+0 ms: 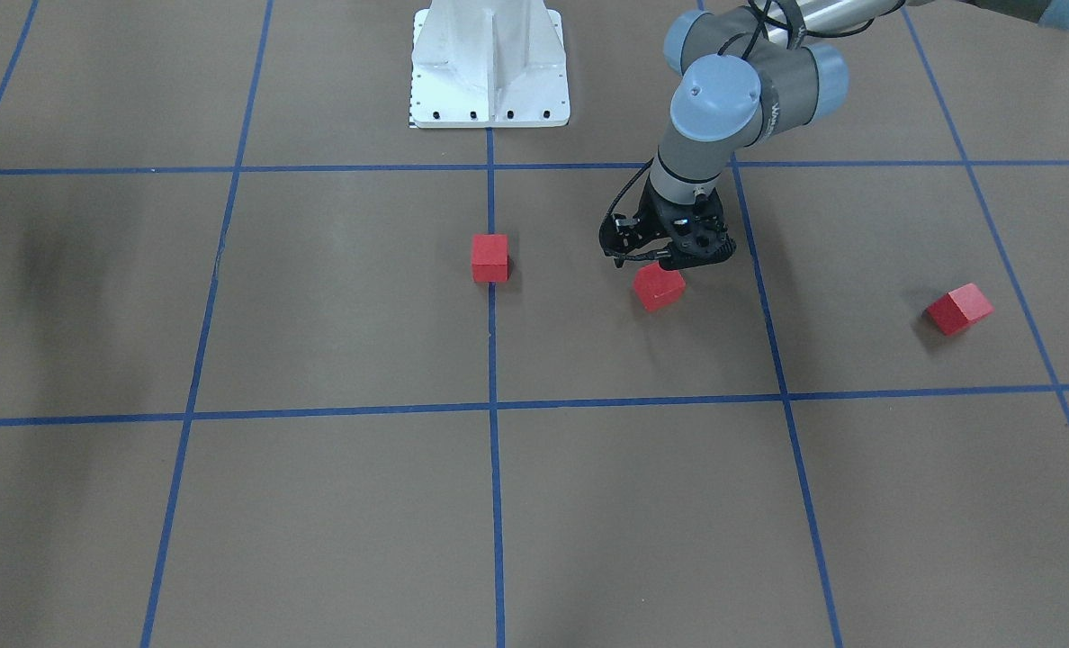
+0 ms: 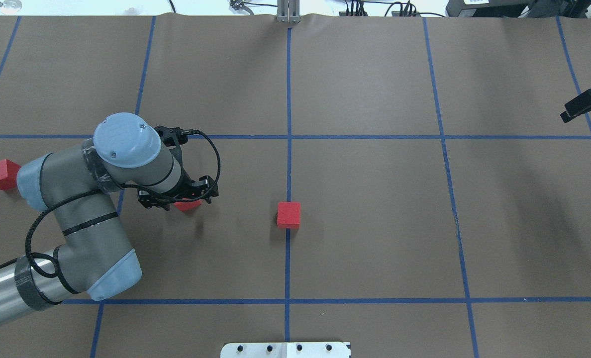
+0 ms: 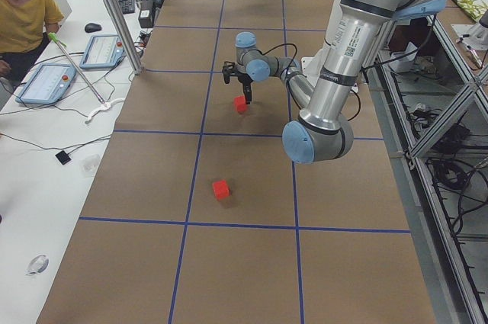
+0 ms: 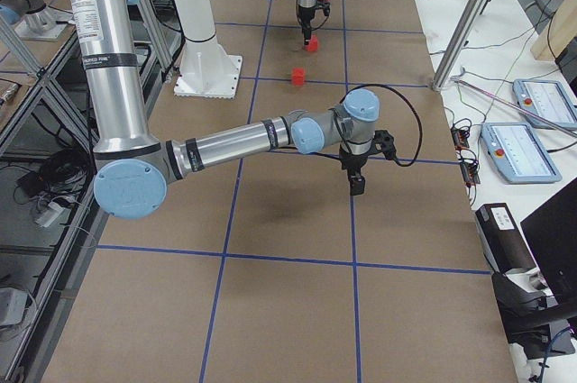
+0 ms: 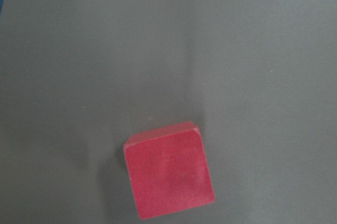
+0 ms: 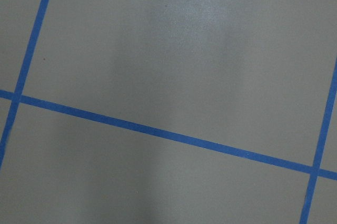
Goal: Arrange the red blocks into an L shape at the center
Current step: 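Close the left gripper on the red cube and lift it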
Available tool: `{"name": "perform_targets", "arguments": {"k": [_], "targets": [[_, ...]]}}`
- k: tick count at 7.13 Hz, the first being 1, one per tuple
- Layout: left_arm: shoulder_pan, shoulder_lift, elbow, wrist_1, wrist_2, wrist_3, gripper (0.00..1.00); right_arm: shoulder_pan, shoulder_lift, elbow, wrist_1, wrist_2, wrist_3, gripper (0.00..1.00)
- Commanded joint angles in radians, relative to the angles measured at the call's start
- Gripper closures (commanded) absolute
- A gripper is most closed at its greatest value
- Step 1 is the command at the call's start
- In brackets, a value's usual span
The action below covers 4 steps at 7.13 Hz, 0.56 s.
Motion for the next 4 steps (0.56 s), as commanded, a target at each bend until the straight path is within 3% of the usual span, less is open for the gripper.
{"name": "perform_targets", "arguments": {"k": [1,4], "targets": [[0.000,-0.018,0.042,-0.001,-0.004,0.023,0.00,0.000,-0.001,0.001,0.001,-0.001,-0.001,0.00],[-0.013,-0.016,0.042,0.001,-0.004,0.073,0.09,0.000,0.001,0.004,0.001,-0.001,0.001,0.00]]}}
